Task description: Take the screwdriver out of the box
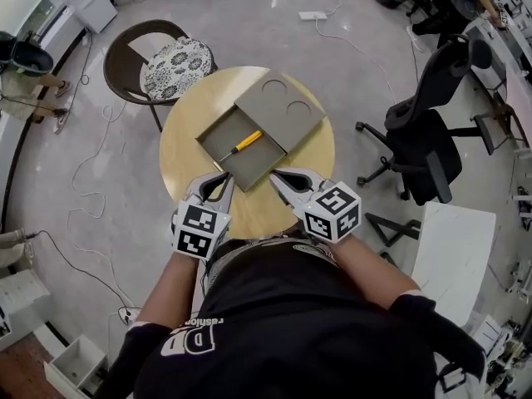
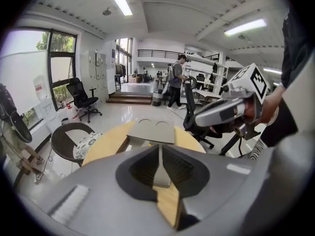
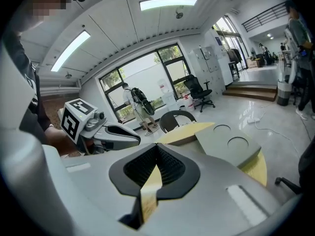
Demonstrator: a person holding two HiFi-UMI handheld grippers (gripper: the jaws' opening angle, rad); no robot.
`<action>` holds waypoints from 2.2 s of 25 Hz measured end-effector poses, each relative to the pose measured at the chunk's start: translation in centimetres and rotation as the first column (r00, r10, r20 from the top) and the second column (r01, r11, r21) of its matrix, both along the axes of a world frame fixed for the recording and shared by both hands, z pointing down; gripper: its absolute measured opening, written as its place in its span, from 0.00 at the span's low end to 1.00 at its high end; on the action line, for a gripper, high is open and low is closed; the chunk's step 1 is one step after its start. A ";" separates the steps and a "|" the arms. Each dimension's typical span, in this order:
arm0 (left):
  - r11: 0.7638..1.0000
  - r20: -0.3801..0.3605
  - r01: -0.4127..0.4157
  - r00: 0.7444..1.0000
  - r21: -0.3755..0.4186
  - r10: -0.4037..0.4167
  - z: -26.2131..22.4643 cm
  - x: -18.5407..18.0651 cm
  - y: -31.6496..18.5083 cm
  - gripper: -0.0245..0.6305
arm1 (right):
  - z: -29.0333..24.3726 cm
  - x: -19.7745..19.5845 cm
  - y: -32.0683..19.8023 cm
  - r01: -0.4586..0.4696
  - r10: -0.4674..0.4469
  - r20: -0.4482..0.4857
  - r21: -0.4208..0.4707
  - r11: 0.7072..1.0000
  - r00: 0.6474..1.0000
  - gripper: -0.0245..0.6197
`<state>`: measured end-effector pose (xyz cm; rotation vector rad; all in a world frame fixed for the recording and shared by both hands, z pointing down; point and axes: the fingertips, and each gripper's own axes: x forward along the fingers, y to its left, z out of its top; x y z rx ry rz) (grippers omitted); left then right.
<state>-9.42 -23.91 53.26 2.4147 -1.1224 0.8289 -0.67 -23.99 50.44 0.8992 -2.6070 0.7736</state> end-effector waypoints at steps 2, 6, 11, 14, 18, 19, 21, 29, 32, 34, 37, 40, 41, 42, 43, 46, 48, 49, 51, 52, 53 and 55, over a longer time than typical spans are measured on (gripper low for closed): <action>1.000 0.013 0.009 1.000 -0.001 -0.009 0.1 0.0 -0.5 0.22 | 0.2 0.2 -0.3 0.007 -0.007 0.002 -0.009 1.000 1.000 0.04; 1.000 0.033 0.025 0.999 -0.003 -0.025 0.2 0.1 -0.9 0.24 | 0.2 0.6 -0.5 0.019 -0.019 0.008 -0.014 1.000 1.000 0.04; 1.000 0.057 0.024 0.998 0.000 -0.024 0.7 0.3 -1.1 0.24 | 0.6 1.1 -0.7 0.022 -0.021 0.014 -0.020 1.000 1.000 0.04; 1.000 0.082 0.018 0.996 0.013 -0.019 0.8 0.2 -1.5 0.24 | 0.6 1.1 -0.8 0.017 -0.016 0.019 -0.021 1.000 1.000 0.04; 1.000 0.144 -0.012 0.990 0.020 0.009 1.8 0.3 -2.1 0.24 | 0.7 1.3 -0.9 0.010 -0.009 0.027 -0.016 1.000 1.000 0.04; 1.000 0.165 -0.025 0.986 0.017 0.022 2.2 0.4 -2.2 0.24 | 0.7 1.4 -0.9 0.008 -0.007 0.028 -0.016 1.000 1.000 0.04; 0.998 0.203 -0.055 0.978 0.011 0.051 3.1 1.0 -2.7 0.24 | 0.7 1.7 -0.9 0.002 -0.002 0.032 -0.017 1.000 0.999 0.04; 0.995 0.269 -0.085 0.958 -0.057 0.098 8.0 2.4 -4.9 0.24 | 1.1 3.1 -1.0 -0.032 0.034 0.048 -0.028 0.999 0.998 0.04; 0.992 0.317 -0.104 0.941 -0.069 0.120 9.9 2.5 -5.9 0.24 | 1.4 3.7 -1.1 -0.050 0.051 0.050 -0.035 0.998 0.997 0.04; 0.989 0.350 -0.124 0.925 -0.080 0.144 11.0 2.6 -6.5 0.24 | 1.5 4.2 -1.1 -0.063 0.065 0.050 -0.041 0.997 0.997 0.04; 0.984 0.380 -0.143 0.909 -0.105 0.172 12.7 2.6 -7.3 0.24 | 1.8 4.7 -1.2 -0.080 0.082 0.051 -0.053 0.995 0.995 0.04; 0.979 0.404 -0.156 0.893 -0.131 0.197 14.3 2.7 -8.1 0.24 | 2.1 5.1 -1.4 -0.089 0.093 0.048 -0.064 0.994 0.995 0.04; 0.977 0.414 -0.162 0.887 -0.138 0.206 14.7 2.7 -8.3 0.24 | 2.3 5.3 -1.4 -0.093 0.097 0.048 -0.069 0.993 0.994 0.04; 0.975 0.422 -0.167 0.881 -0.145 0.214 15.2 2.7 -8.5 0.24 | 2.4 5.4 -1.4 -0.097 0.101 0.048 -0.074 0.993 0.994 0.04; 0.973 0.428 -0.172 0.876 -0.153 0.222 15.6 2.8 -8.6 0.24 | 2.6 5.6 -1.3 -0.100 0.104 0.048 -0.078 0.992 0.993 0.04; 0.968 0.434 -0.181 0.868 -0.176 0.241 16.8 3.0 -9.2 0.24 | 2.9 5.9 -1.3 -0.109 0.113 0.045 -0.091 0.990 0.993 0.04; 0.964 0.437 -0.187 0.864 -0.188 0.252 17.5 3.0 -9.7 0.24 | 3.2 6.0 -1.4 -0.112 0.117 0.042 -0.097 0.989 0.992 0.04; 0.962 0.438 -0.189 0.861 -0.196 0.258 17.8 3.0 -9.9 0.24 | 3.3 6.1 -1.4 -0.114 0.119 0.040 -0.101 0.988 0.992 0.04; 0.957 0.441 -0.193 0.855 -0.216 0.272 18.5 2.9 -10.0 0.24 | 3.7 6.4 -1.2 -0.123 0.127 0.035 -0.112 0.986 0.991 0.04; 0.954 0.443 -0.194 0.852 -0.227 0.279 18.8 2.8 -10.0 0.24 | 3.9 6.7 -1.2 -0.128 0.133 0.032 -0.119 0.985 0.991 0.04; 0.951 0.446 -0.196 0.848 -0.238 0.286 19.2 2.7 -10.0 0.25 | 4.0 6.9 -1.1 -0.134 0.139 0.030 -0.124 0.983 0.990 0.04; 0.946 0.450 -0.195 0.842 -0.258 0.296 19.8 2.7 -10.1 0.25 | 4.4 7.3 -1.1 -0.143 0.148 0.028 -0.134 0.981 0.989 0.04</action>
